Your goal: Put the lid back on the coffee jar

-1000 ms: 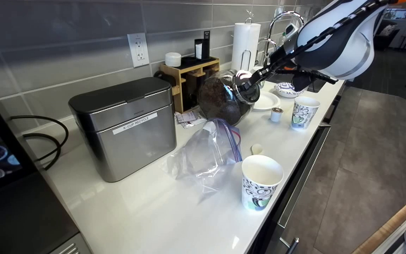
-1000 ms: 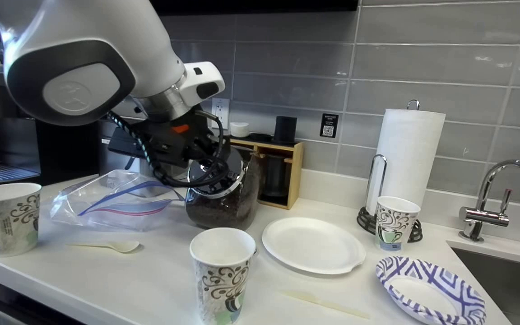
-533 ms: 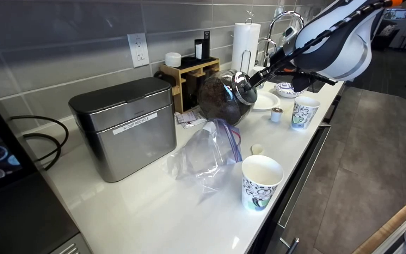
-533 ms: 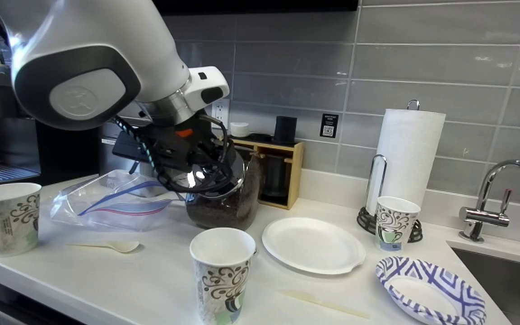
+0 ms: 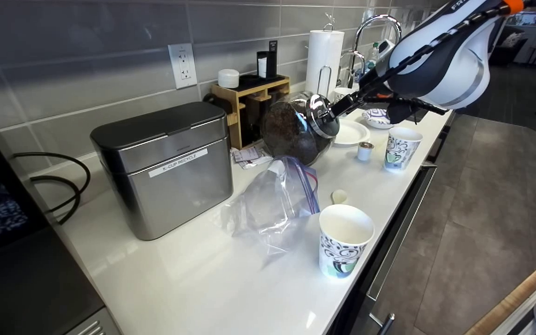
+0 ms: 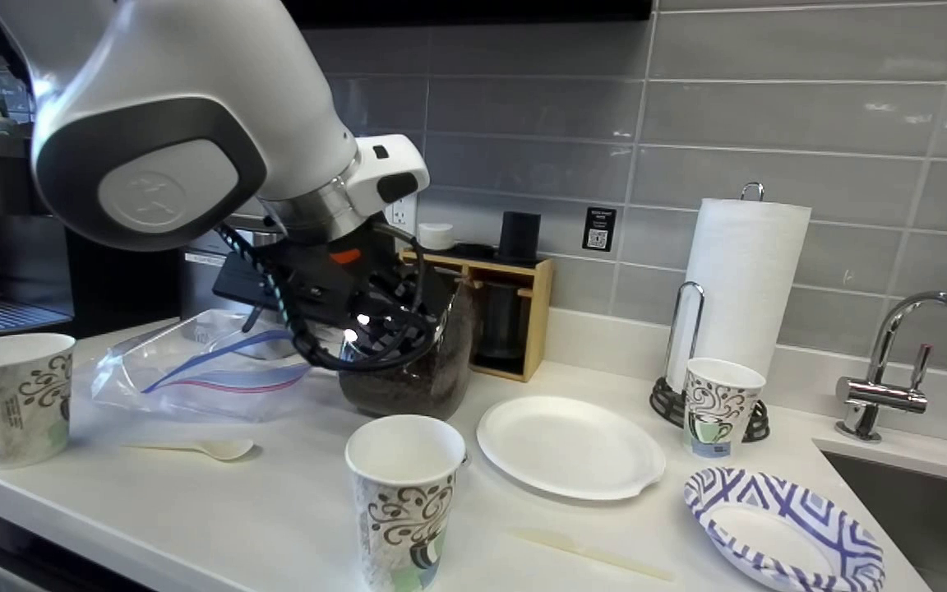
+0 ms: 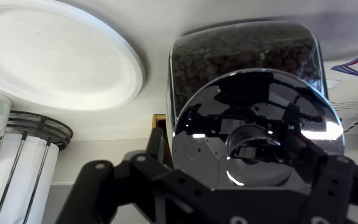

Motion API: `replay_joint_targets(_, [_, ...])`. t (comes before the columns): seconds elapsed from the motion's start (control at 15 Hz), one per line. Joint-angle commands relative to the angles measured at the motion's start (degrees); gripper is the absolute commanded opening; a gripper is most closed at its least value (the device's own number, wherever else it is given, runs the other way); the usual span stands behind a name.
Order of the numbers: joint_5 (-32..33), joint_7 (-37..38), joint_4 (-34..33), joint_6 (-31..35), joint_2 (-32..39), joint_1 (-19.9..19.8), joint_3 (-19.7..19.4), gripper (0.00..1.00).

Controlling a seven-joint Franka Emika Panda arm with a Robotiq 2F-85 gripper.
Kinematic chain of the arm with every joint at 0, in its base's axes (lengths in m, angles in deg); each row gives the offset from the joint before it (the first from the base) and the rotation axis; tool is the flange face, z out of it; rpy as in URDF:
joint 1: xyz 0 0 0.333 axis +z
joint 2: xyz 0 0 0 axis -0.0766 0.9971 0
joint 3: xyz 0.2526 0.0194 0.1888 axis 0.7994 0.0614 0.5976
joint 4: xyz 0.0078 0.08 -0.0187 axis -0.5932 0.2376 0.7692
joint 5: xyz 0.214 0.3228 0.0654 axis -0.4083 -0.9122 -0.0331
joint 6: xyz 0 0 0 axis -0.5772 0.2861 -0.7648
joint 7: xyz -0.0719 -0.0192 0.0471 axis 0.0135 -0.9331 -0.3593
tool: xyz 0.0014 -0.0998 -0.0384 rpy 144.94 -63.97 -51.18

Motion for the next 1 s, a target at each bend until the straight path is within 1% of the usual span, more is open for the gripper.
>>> replay_joint_targets(0.0, [1.17,-0.4,0.26,0.78,-0.12,3.06,-3.21,1.0])
replay_joint_targets(0.13, [1.37,-0.83,0.25,0.85,-0.61,3.64,-3.81,1.0])
replay_joint_targets(0.27, [1.35,-1.26,0.09,0.34,-0.55,3.13,-3.38,1.0])
replay_joint_targets(0.73, [1.44,-4.08,-0.26,-1.5,-1.93,-0.64,0.12,1.0])
replay_joint_targets(0.93, [1.51,-5.3,-0.25,-2.5,-3.48,-2.85,2.45,1.0])
